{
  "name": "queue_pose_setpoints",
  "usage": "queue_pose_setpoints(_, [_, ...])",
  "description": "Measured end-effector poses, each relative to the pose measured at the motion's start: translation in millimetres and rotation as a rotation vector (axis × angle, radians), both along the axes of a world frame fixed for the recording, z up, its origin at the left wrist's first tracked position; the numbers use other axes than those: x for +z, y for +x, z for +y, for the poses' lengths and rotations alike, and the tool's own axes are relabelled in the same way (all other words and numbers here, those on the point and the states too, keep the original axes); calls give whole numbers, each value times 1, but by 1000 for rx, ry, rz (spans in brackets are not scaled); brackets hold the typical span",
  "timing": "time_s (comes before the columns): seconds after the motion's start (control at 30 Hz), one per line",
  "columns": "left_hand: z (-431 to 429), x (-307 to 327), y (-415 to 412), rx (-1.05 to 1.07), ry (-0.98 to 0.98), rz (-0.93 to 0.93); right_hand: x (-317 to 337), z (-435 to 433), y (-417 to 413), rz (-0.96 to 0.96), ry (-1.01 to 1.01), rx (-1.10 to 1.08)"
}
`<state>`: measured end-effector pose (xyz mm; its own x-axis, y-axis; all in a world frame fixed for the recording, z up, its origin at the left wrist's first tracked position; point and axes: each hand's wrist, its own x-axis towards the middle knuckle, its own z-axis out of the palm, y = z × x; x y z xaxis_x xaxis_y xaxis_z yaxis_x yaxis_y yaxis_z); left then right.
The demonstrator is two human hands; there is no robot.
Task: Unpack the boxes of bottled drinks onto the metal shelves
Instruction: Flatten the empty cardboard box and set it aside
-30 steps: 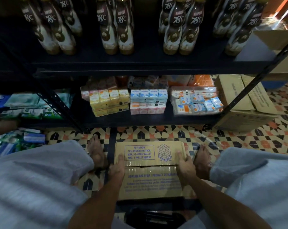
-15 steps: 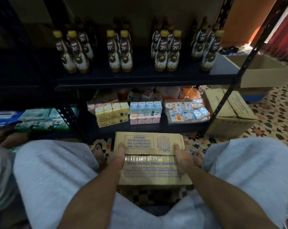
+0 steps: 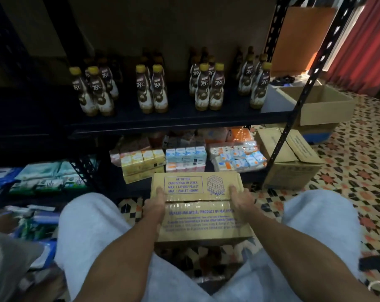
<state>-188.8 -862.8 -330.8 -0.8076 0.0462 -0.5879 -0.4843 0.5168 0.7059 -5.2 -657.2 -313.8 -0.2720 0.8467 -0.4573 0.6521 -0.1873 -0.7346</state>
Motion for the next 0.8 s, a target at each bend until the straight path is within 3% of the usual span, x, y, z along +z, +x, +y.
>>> queue_pose_setpoints(0.3, [44, -15, -33, 9, -183, -32, -37, 45, -47, -105, -55, -54])
queue_pose_setpoints(0.43, [56, 20, -38, -7, -245, -95, -24, 62, -49, -115, -115, -79])
queue_pose_setpoints(0.67, [56, 154, -18, -33, -254, -157, 130, 60, -19, -188, -135, -9])
queue_pose_setpoints(0.8, [58, 269, 0, -56, -301, -139, 235, 53, 3, -78, -156, -56])
